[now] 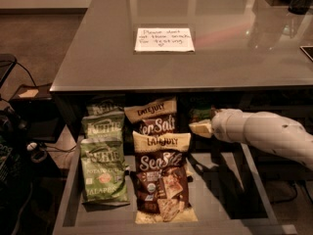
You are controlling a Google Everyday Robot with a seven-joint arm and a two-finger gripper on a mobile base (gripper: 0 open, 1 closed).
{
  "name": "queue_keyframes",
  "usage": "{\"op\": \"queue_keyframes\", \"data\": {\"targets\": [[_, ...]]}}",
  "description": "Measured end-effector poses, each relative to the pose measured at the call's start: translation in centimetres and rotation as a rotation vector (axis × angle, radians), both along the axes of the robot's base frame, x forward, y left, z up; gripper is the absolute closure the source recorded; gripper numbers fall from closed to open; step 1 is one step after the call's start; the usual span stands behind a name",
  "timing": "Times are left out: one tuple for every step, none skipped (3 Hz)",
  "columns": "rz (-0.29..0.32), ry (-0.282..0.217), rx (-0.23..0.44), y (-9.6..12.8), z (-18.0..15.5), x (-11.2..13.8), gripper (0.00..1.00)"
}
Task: Pick green rice chip bag from bottom drawer and place on counter
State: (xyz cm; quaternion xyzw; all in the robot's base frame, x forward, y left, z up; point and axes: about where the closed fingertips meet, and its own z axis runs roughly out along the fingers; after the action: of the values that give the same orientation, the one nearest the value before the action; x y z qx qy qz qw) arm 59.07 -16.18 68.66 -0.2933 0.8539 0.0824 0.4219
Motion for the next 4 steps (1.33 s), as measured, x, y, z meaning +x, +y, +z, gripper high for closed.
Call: {"op": "queue_keyframes", "data": {"targets": [[-0.021,-0.01,0.024,0.2,-1.5,1.8,0.32],[-0.04,-0.016,0.024,0.2,-2.7,3.4,0.32],[-0.063,-0.027,0.014,-0.3,-3.3,4.8,0.31],[-0.089,-0.047,-0.004,-1.2,-3.3,6.1,0.28]]}}
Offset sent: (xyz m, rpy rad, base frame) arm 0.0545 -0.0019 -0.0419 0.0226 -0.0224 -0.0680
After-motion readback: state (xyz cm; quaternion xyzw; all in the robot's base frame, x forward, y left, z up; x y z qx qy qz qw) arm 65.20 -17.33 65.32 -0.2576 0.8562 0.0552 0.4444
